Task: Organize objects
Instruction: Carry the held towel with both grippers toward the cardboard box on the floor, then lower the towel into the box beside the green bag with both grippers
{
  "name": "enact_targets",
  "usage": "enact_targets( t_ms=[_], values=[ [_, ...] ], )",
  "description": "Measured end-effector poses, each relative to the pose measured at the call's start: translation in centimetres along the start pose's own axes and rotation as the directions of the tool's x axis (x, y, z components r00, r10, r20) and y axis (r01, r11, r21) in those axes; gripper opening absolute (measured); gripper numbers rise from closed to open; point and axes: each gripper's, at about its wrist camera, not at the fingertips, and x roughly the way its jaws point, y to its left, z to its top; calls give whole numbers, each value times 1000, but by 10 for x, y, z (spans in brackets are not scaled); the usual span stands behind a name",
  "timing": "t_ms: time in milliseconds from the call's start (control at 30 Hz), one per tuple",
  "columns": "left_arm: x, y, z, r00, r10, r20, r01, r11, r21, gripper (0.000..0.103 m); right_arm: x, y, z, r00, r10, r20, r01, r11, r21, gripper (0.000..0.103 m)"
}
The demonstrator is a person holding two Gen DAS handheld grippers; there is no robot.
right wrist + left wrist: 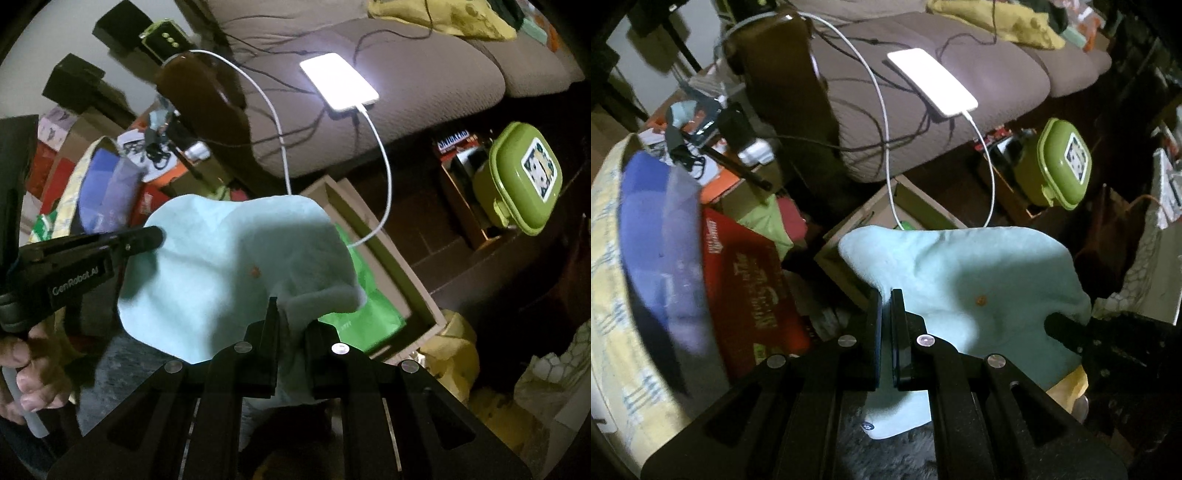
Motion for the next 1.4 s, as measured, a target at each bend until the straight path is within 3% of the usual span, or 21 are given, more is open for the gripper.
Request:
enact_targets(
  t_ms=[667, 800, 967, 1267, 1400],
  values=[
    [109, -46, 12, 981, -39, -189, 45, 999, 27, 4, 54, -60, -21, 990, -68, -127, 82, 991, 107, 10],
    [131, -59, 11, 973, 23, -232, 0, 995, 100, 4, 68, -72, -27, 985, -59, -159, 81, 988, 134, 10],
    [140, -66, 15, 975, 71, -212, -32, 983, 180, 4, 80, -79, -34, 980, -57, -189, 87, 984, 154, 10],
    [165, -89, 23, 971, 65, -231, 1, 961, 278, 4, 92, -101, -42, 975, -74, -208, 116, 973, 200, 10],
    [183, -104, 17, 960, 107, -260, -10, 938, 348, 4, 100, -108, -44, 973, -77, -219, 123, 971, 206, 10]
  ],
)
